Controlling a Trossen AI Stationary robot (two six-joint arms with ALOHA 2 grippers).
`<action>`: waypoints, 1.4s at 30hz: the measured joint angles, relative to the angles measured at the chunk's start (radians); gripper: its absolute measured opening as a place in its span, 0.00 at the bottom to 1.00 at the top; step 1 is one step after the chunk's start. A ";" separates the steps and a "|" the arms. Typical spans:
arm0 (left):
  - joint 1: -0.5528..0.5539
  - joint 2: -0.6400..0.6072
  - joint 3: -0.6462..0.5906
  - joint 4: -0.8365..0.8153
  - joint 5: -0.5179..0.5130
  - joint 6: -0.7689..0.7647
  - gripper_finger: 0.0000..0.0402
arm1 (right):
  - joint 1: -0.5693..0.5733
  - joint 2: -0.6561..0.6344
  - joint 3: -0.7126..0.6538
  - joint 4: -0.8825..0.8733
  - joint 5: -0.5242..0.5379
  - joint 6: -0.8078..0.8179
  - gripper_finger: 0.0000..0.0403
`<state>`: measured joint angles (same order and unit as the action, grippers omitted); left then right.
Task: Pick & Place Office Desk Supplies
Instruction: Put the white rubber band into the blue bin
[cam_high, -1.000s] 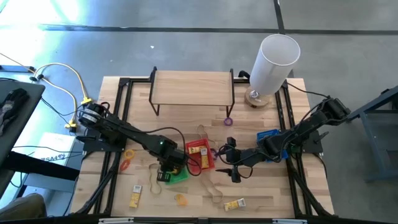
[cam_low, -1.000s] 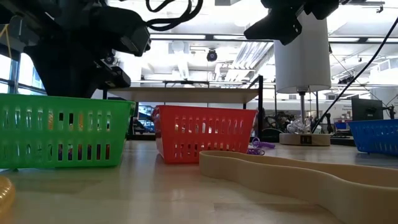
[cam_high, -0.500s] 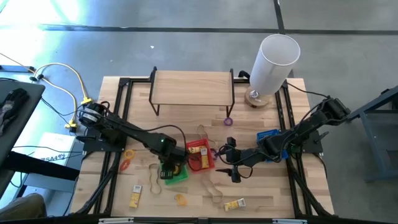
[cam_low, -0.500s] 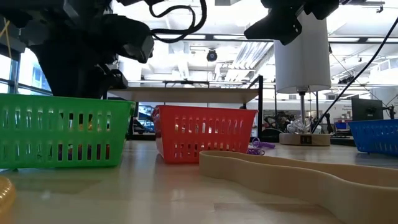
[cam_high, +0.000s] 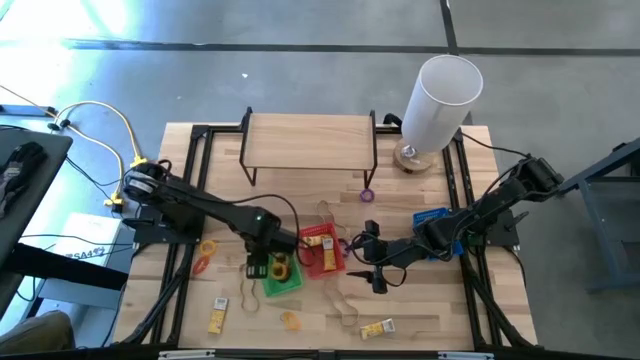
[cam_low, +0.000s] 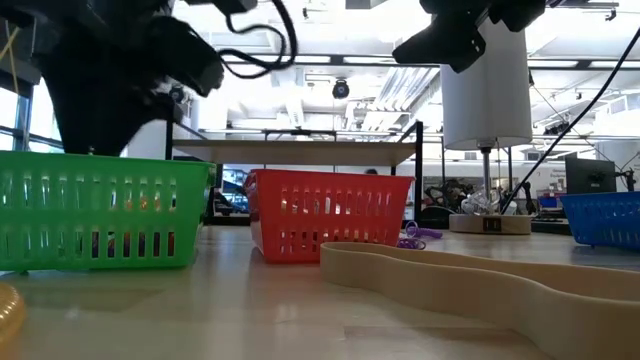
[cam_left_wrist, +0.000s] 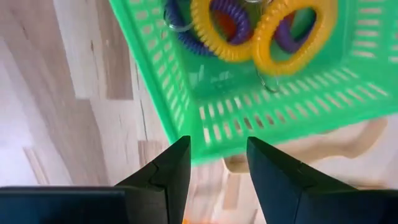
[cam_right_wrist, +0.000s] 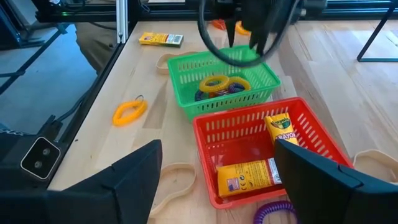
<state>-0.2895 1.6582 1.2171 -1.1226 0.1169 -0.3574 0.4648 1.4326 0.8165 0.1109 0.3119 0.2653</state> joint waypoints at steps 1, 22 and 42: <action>-0.005 -0.010 0.000 -0.016 0.000 -0.012 0.38 | 0.000 0.000 0.000 -0.001 0.000 0.000 0.73; -0.281 -0.073 -0.048 -0.101 -0.222 -0.118 0.37 | -0.001 0.083 0.000 0.016 -0.008 0.021 0.73; -0.228 -0.269 -0.394 0.321 -0.168 -0.107 0.37 | 0.010 0.128 0.000 0.155 -0.024 -0.104 0.73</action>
<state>-0.5171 1.3888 0.8234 -0.8019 -0.0513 -0.4641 0.4752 1.5604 0.8169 0.2657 0.2882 0.1616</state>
